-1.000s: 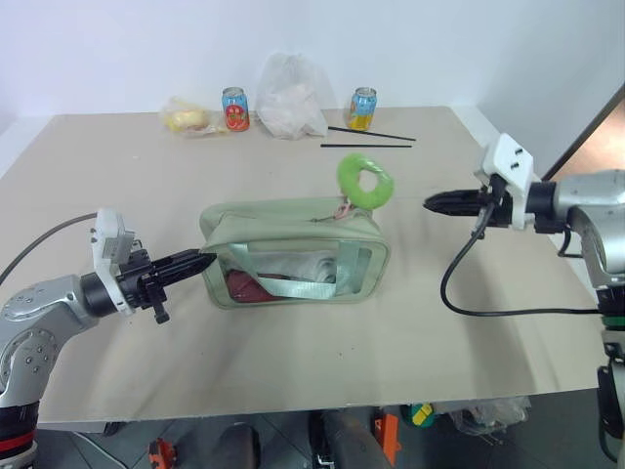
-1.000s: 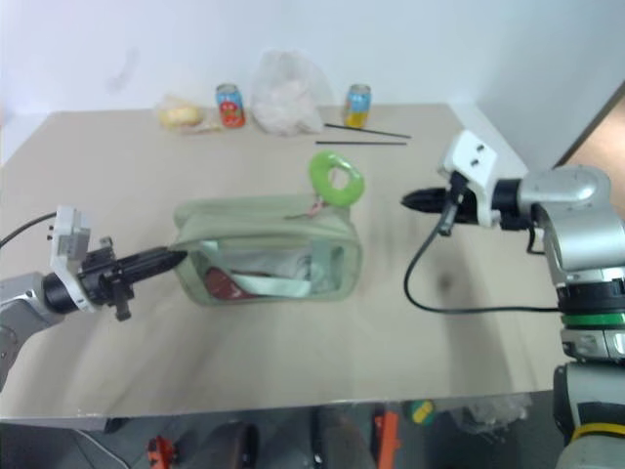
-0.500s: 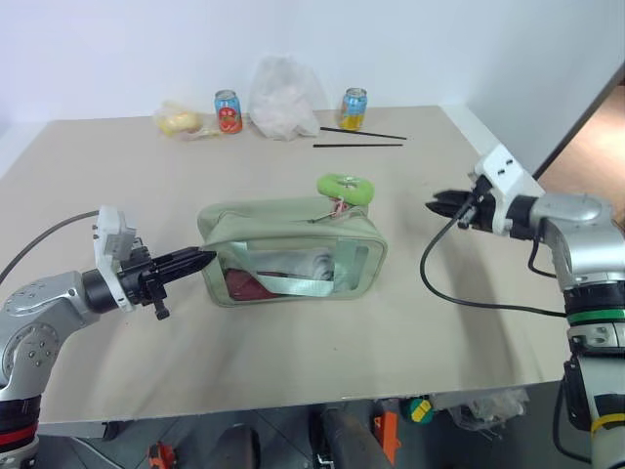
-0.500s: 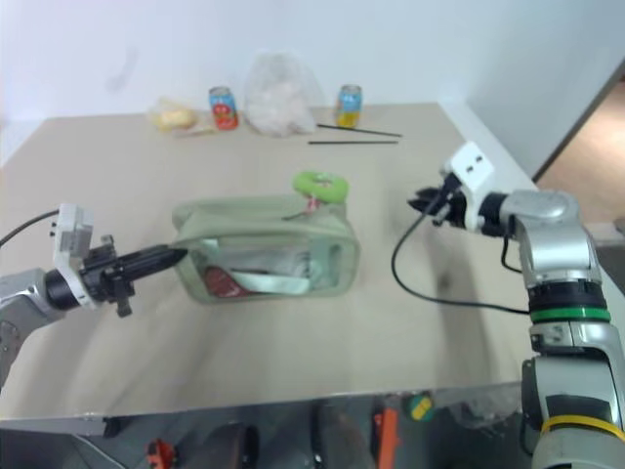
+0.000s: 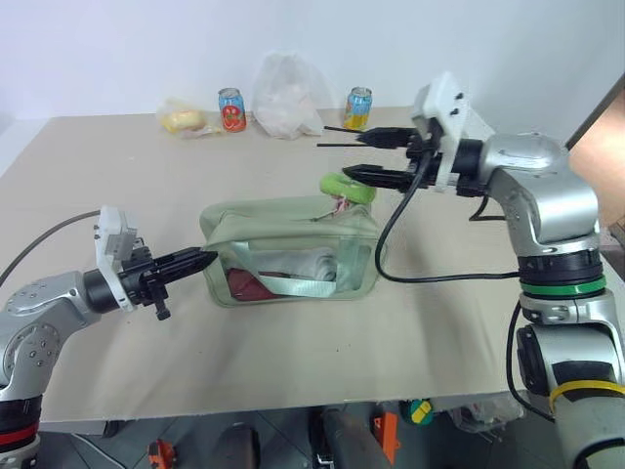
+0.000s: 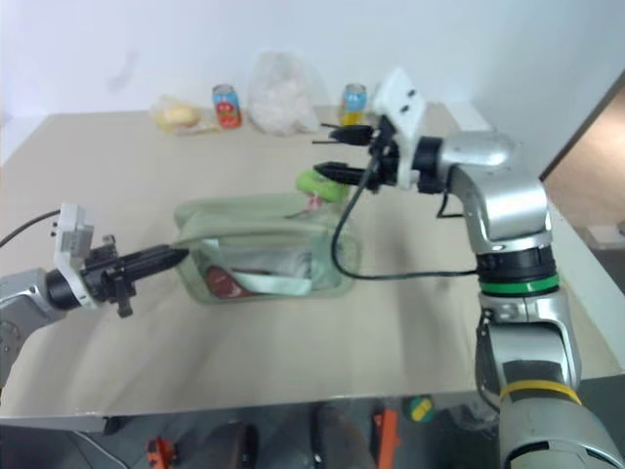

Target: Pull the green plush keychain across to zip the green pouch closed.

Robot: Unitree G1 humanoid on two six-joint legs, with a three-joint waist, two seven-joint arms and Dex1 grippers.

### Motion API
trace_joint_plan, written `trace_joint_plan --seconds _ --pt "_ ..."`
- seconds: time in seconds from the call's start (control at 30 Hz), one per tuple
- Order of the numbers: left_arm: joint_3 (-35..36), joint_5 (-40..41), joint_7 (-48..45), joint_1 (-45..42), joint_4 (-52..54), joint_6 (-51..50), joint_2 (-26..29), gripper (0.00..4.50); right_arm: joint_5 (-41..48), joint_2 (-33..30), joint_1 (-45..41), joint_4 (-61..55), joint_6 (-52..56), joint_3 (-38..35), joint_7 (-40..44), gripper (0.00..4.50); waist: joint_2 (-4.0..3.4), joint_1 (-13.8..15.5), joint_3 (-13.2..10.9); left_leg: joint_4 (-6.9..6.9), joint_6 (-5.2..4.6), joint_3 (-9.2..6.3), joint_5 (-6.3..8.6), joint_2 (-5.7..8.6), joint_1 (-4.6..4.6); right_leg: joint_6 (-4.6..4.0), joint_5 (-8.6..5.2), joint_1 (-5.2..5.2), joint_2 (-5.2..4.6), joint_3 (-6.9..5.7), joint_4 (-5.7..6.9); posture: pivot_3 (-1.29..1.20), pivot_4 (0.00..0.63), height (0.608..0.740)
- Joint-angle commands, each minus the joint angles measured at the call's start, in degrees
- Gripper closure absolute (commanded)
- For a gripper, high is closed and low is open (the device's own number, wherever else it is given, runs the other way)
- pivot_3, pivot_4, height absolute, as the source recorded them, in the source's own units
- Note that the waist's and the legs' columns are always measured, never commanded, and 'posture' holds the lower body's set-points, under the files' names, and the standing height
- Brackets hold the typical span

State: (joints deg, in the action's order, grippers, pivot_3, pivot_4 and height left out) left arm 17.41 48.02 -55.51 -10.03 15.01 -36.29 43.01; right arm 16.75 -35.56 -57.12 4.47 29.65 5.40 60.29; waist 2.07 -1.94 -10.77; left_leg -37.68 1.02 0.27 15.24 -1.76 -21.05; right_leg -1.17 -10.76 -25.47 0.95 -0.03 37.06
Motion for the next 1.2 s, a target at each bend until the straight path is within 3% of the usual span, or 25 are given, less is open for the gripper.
trace_joint_plan --seconds 0.03,0.4,0.43,0.67,1.07,1.2 --pt "0.1 0.6 0.4 0.0 1.7 -0.4 -0.1 4.5 0.8 0.0 -1.6 -2.2 0.5 0.4 1.1 1.49 0.0 0.1 0.0 0.0 0.0 0.01 0.0 0.02 0.0 0.0 0.0 0.0 -0.02 0.0 0.0 0.0 0.15 0.74" --pt "0.0 1.2 1.5 1.0 3.0 -0.7 -0.8 4.5 -2.8 -1.3 1.9 -3.0 -1.3 4.4 3.3 1.49 0.0 0.1 0.0 -0.01 -0.01 0.02 0.01 0.09 -0.03 0.01 -0.01 0.0 -0.1 0.01 -0.01 0.0 0.15 0.74" --pt "0.0 1.2 1.5 1.0 3.0 -0.7 -0.8 4.5 -2.9 -1.3 1.9 -2.9 -1.4 4.4 3.4 2.04 0.0 0.1 0.0 -0.01 -0.01 0.02 0.01 0.08 -0.02 0.01 0.0 0.0 -0.1 0.01 -0.01 0.0 0.15 0.74" --pt "-0.1 1.2 1.4 0.6 2.7 -0.6 -0.8 4.5 -2.8 -1.9 2.0 -1.9 -1.7 3.5 3.6 4.41 0.0 0.2 0.0 -0.01 -0.01 0.0 0.01 0.08 -0.02 0.01 0.0 0.01 -0.09 -0.01 -0.01 0.0 0.15 0.74" --pt "-1.0 1.0 1.1 -0.4 2.0 -0.7 -0.9 4.5 -0.7 -2.3 2.2 -0.6 -0.2 0.5 2.0 4.46 0.01 0.6 0.0 -0.03 -0.01 0.0 0.01 0.11 -0.03 0.01 0.0 0.01 -0.11 -0.01 -0.01 0.0 0.15 0.74" --pt "-1.1 1.0 1.1 -0.5 2.0 -0.7 -0.8 4.5 0.4 -5.0 3.3 0.0 -0.6 -2.3 3.0 4.46 0.01 0.7 0.0 -0.03 -0.01 0.0 0.01 0.11 -0.04 0.01 0.0 0.01 -0.12 -0.01 -0.02 0.0 0.15 0.74"
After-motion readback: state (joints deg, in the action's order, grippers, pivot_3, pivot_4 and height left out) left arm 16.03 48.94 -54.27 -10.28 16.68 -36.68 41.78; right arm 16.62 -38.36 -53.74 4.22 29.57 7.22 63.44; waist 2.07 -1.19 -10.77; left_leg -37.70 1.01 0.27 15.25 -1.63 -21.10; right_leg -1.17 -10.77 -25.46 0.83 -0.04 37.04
